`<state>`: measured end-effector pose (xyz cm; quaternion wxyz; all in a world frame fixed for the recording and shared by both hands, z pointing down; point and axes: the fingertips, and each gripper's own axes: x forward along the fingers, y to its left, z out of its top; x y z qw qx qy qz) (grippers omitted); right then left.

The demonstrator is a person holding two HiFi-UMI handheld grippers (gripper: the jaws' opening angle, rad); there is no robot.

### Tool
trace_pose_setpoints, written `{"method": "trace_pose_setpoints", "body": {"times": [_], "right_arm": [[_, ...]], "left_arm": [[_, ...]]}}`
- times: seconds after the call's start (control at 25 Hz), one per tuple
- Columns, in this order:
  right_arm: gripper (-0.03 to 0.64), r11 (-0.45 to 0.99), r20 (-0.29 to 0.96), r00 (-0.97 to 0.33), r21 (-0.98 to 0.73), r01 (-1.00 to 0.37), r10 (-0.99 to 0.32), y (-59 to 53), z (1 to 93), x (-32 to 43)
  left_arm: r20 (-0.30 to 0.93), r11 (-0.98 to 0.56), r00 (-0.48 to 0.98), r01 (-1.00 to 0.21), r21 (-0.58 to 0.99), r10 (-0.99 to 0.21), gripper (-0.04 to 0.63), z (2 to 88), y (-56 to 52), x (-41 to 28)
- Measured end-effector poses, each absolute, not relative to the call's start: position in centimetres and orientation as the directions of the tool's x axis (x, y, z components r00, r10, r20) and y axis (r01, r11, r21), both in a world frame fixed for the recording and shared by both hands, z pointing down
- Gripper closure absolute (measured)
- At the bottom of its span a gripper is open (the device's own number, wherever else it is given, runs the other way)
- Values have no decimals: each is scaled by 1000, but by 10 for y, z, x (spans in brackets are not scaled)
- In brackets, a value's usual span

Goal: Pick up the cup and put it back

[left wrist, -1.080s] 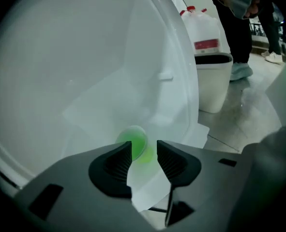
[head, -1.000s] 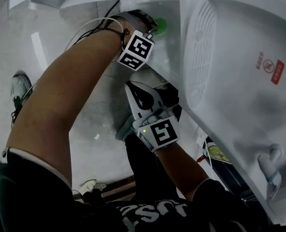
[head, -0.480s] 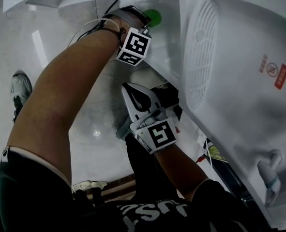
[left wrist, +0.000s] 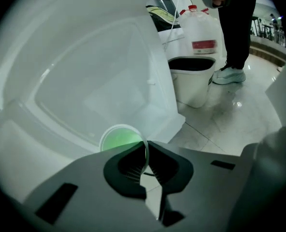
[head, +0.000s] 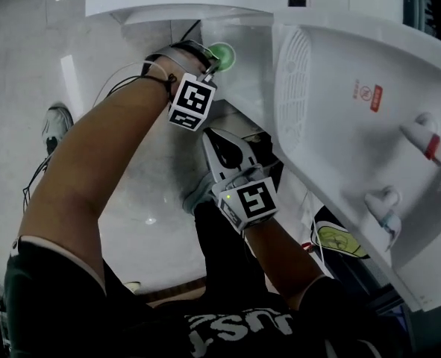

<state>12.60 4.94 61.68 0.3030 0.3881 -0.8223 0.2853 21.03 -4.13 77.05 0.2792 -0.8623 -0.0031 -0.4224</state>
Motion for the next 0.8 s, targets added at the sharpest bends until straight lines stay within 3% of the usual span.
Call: {"method": "trace_pose_setpoints", "body": {"times": [0.44, 0.8], "right_arm": [[584, 597, 704, -549, -220, -771, -450, 56, 494, 77], [584, 596, 668, -542, -180, -783, -510, 61, 339, 70]], "left_arm": [[765, -884, 585, 165, -437, -269, 578, 634, -7, 79], [714, -923, 646, 36, -382, -270, 578, 450, 40, 44]]}}
